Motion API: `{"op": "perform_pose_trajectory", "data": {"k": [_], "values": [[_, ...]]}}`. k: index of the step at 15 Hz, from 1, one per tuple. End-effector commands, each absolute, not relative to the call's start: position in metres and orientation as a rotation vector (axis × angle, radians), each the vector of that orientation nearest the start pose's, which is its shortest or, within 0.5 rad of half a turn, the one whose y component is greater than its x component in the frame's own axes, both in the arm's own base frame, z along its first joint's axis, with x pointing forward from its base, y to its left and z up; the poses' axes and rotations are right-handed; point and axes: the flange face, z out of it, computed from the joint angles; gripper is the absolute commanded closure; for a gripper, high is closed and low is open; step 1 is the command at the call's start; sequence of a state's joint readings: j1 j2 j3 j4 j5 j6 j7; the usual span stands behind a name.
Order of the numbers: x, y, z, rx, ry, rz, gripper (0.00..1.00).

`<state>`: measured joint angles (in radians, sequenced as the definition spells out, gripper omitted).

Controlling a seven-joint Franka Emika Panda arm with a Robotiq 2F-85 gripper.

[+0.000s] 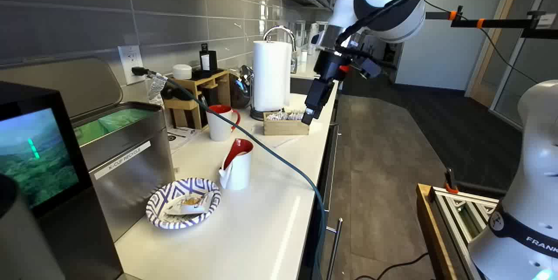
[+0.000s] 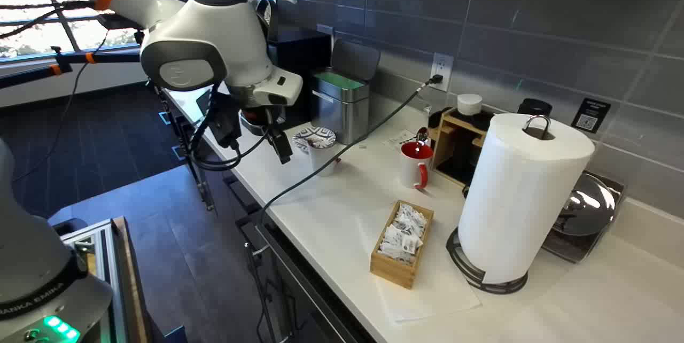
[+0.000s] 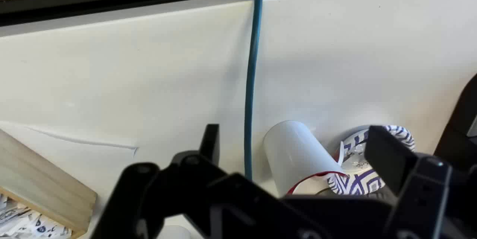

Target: Remove the sachet from the plate and place it on the table

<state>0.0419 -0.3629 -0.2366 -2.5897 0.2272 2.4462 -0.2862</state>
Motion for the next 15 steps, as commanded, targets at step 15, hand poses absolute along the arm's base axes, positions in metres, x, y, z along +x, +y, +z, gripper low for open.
{"op": "perform_pose_trajectory", "data": {"k": [15], "values": [[0.4227,-0.0778,0.4004,-2.917,0.122,-0.378,0.0]]}}
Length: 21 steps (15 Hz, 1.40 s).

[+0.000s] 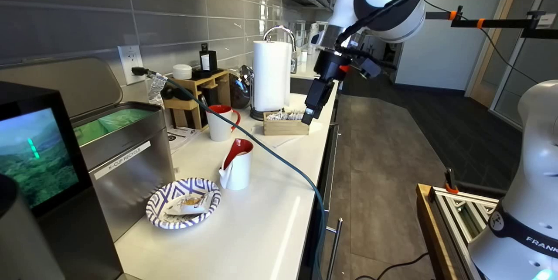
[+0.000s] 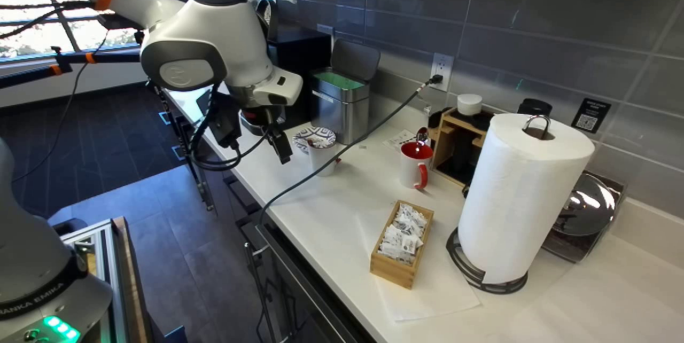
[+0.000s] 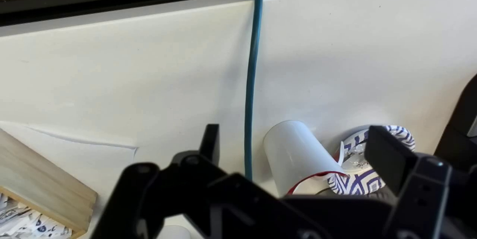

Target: Remove the sachet from the plate and place it on the table

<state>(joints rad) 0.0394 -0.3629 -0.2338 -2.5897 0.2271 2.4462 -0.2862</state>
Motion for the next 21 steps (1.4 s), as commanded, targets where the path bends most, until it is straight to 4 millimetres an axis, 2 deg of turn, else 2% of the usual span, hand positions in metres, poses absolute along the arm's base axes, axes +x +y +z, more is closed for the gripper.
{"op": "perform_pose_trajectory", "data": {"k": [1,6,9,11,12,14,17,18,21], "values": [[0.423,-0.072,0.401,-2.909,0.135,-0.379,0.0],[0.423,-0.039,0.41,-2.865,0.181,-0.408,0.0],[0.422,-0.005,0.42,-2.83,0.191,-0.452,0.0],[0.42,0.013,0.428,-2.825,0.116,-0.481,0.0],[0.428,0.0,0.425,-2.851,0.13,-0.444,0.0],[0.428,0.006,0.427,-2.851,0.112,-0.45,0.0],[0.428,0.001,0.426,-2.851,0.128,-0.449,0.0],[0.43,0.014,0.432,-2.798,0.122,-0.529,0.0],[0.436,0.074,0.439,-2.767,0.064,-0.731,0.0]]}}
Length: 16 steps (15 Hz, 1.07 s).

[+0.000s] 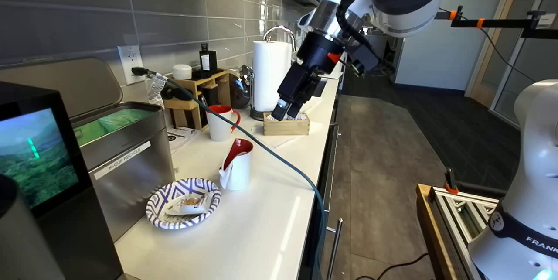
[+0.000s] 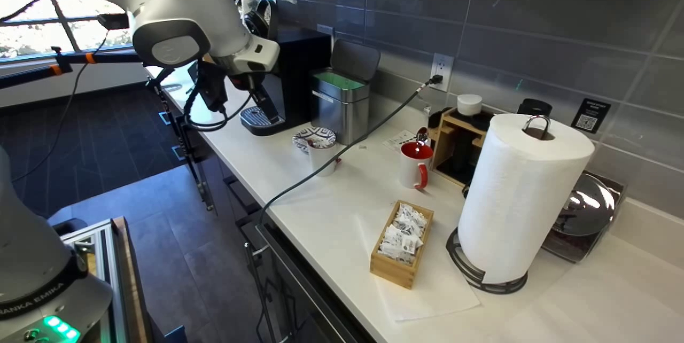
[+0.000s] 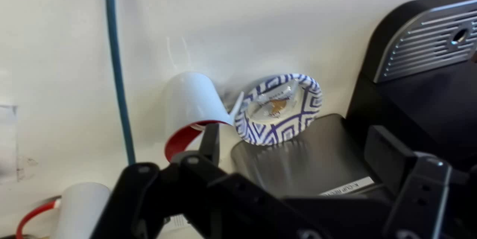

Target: Remove the sachet from the plate and place it on the table

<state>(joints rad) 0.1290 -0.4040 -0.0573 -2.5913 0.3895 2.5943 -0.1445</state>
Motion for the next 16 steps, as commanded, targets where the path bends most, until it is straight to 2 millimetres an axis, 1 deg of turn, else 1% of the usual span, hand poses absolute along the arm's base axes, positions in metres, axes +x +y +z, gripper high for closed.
{"op": "perform_pose_trajectory", "data": {"k": [1,3,4,6,7,8,10,12,13,16], "values": [[0.436,0.094,0.443,-2.759,0.004,-0.813,0.0],[0.438,0.134,0.446,-2.74,-0.125,-0.974,0.0],[0.44,0.153,0.445,-2.737,-0.223,-1.032,0.0],[0.443,0.179,0.436,-2.738,-0.408,-1.097,0.0],[0.444,0.187,0.431,-2.741,-0.496,-1.108,0.0],[0.446,0.195,0.423,-2.758,-0.602,-1.078,0.0],[0.452,0.203,0.408,-2.781,-0.759,-1.039,0.0],[0.46,0.205,0.391,-2.796,-0.87,-1.014,0.0],[0.463,0.205,0.386,-2.802,-0.908,-1.005,0.0],[0.478,0.203,0.362,-2.832,-0.959,-0.929,0.0]]}}
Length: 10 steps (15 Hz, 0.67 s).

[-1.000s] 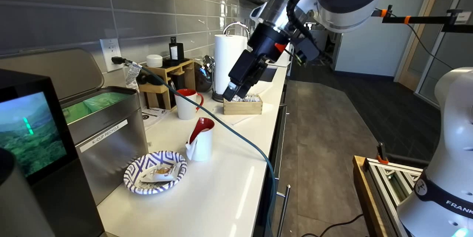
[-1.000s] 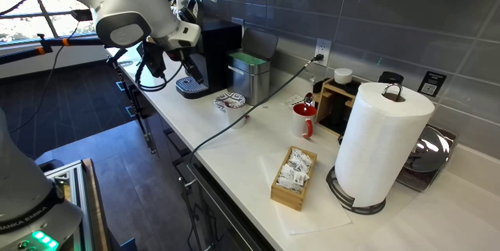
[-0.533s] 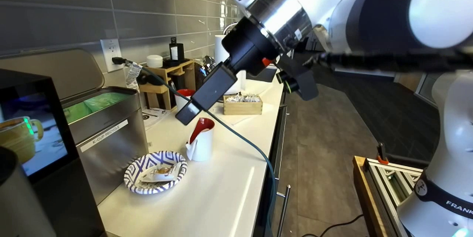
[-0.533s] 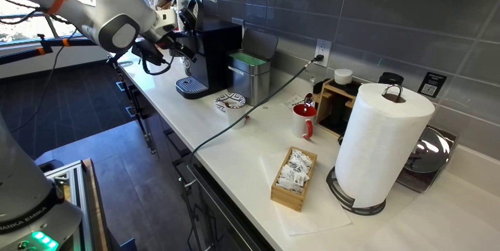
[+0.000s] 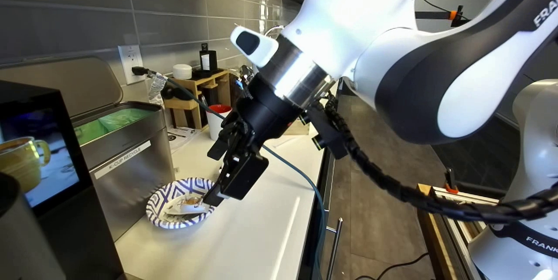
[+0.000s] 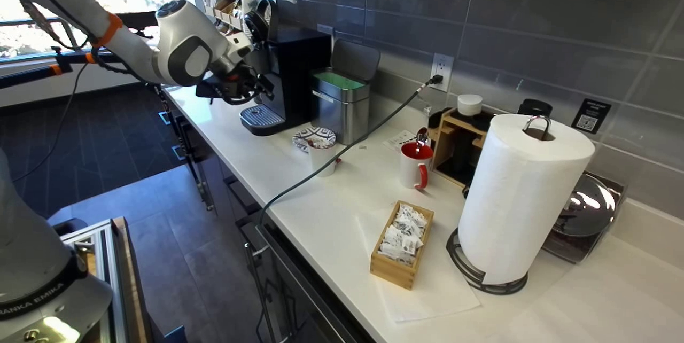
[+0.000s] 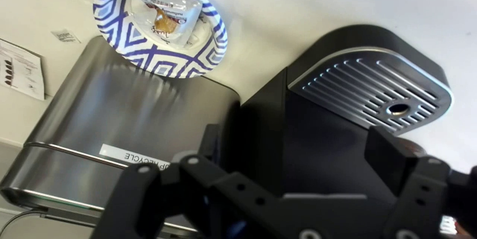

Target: Remove the sachet from the plate and place it on the table

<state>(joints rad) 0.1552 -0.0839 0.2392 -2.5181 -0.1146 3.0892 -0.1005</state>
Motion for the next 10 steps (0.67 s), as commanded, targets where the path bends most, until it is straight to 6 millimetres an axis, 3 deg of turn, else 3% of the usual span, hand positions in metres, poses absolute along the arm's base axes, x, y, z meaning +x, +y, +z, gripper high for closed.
{"op": "perform_pose_trajectory", "data": {"k": [1,3,6,8,9,10], "values": [[0.481,0.203,0.354,-2.837,-0.973,-0.909,0.0],[0.487,0.196,0.34,-2.876,-0.964,-0.855,0.0],[0.498,0.183,0.326,-3.035,-0.819,-0.698,0.0],[0.504,0.187,0.317,-3.11,-0.702,-0.607,0.0],[0.504,0.191,0.314,-3.122,-0.656,-0.565,0.0],[0.498,0.18,0.322,-3.082,-0.733,-0.628,0.0]]}}
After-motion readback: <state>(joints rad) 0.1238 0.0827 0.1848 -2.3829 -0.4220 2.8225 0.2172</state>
